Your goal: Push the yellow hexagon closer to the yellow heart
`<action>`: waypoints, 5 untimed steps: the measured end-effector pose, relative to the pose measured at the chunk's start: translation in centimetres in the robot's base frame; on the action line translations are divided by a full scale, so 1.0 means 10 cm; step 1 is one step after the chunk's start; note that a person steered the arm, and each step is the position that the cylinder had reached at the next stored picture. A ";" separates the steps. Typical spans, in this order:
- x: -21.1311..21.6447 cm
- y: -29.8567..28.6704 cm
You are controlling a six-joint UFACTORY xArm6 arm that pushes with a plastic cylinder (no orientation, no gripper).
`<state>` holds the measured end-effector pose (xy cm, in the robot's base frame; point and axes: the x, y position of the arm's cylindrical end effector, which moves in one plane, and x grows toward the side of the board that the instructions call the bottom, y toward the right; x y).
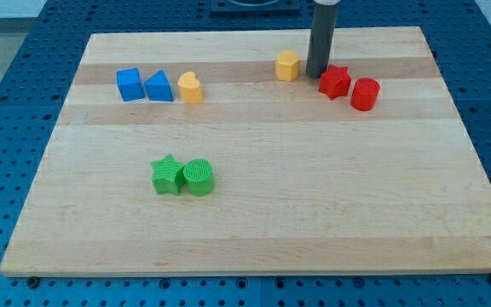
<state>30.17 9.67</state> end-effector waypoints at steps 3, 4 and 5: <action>0.11 -0.31; 0.21 -0.40; -0.04 -0.18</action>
<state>29.81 7.90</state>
